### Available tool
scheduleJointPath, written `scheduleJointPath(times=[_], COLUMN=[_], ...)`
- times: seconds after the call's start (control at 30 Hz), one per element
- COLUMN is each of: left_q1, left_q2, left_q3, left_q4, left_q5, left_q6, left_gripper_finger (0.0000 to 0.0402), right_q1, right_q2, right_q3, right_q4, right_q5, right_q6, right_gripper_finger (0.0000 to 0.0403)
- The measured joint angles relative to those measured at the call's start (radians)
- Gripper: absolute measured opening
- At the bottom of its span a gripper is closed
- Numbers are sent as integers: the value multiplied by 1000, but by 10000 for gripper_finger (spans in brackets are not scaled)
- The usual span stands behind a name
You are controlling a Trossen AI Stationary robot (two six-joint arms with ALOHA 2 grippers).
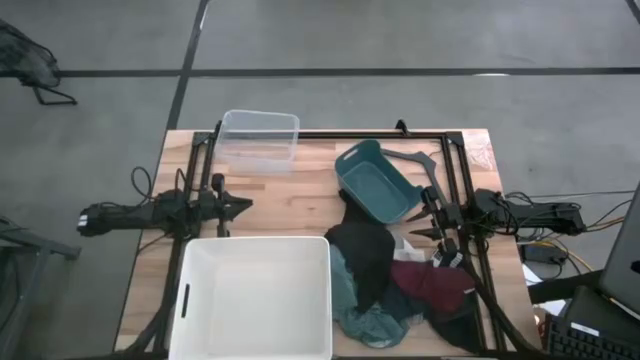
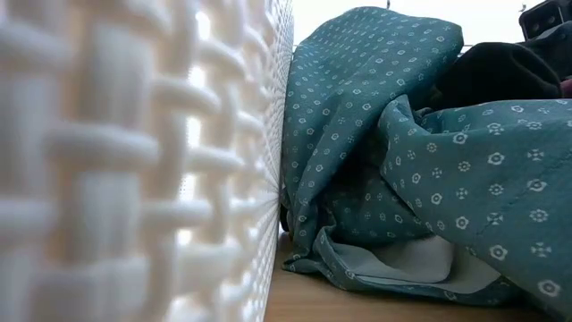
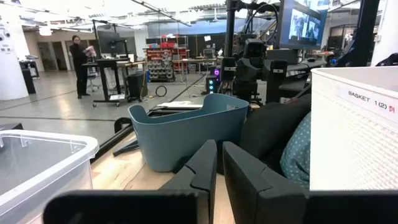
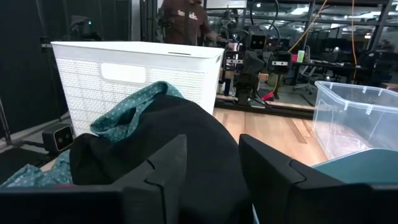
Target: Pick & Place Cloths
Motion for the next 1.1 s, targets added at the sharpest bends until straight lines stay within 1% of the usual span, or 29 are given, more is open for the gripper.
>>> scheduleJointPath(times=[0.57,0.67,0.77,0.83,0.9,0.97,1.03,1.1], left_q1=[0,0,0,0,0,0,0,0], left_q2=[0,0,0,0,0,0,0,0], left_q3=[0,0,0,0,0,0,0,0], left_q4=[0,0,0,0,0,0,0,0], left_q5=[0,0,0,0,0,0,0,0], left_q6=[0,0,0,0,0,0,0,0], left_gripper_finger=[35,35,35,35,35,35,35,35], right_q1=[0,0,0,0,0,0,0,2], right_q2=[0,0,0,0,0,0,0,0], right_q3=[0,0,0,0,0,0,0,0], right_q4=[1,42,153,242,337,415,467,467], right_q5=[0,0,0,-1,0,8,47,89], right_q6=[-3,-3,8,97,246,353,408,453], right_gripper_finger=[181,186,190,192,192,189,185,181])
